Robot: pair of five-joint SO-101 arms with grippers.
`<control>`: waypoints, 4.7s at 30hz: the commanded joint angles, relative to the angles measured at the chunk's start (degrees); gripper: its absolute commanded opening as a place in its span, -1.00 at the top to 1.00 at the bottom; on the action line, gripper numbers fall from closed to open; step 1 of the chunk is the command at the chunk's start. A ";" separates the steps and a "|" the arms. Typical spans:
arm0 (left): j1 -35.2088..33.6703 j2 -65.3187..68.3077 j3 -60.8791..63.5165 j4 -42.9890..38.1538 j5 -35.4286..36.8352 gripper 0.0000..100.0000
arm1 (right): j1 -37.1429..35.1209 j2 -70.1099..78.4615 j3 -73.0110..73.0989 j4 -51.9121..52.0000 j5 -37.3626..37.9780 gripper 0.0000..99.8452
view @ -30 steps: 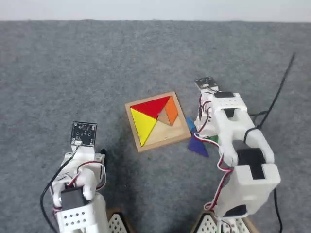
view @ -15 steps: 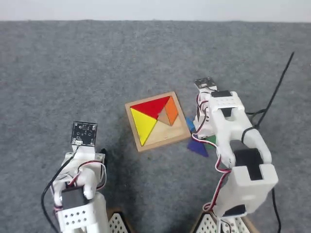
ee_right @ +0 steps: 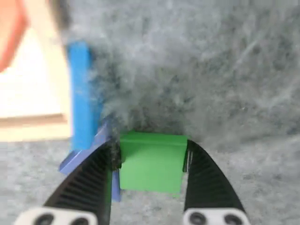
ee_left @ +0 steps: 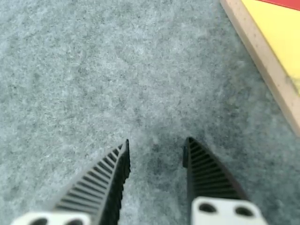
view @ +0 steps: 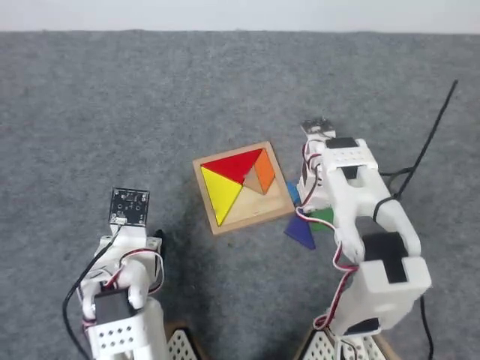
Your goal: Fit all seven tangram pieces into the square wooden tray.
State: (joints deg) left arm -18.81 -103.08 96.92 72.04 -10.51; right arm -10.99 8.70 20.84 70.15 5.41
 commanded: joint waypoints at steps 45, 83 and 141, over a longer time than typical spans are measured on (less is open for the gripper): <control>0.00 -1.05 -0.48 0.35 0.44 0.62 | -28.18 3.21 -8.62 -15.16 29.36 0.58; 0.00 -1.05 -0.48 0.35 0.44 0.62 | -12.18 -22.81 14.42 -8.75 21.71 0.54; 0.00 -1.05 -0.48 0.35 0.44 0.62 | -10.95 -13.32 19.34 -12.53 -30.68 0.54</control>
State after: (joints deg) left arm -18.81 -103.08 96.92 72.04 -10.51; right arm -24.70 -4.84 40.62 57.85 -26.51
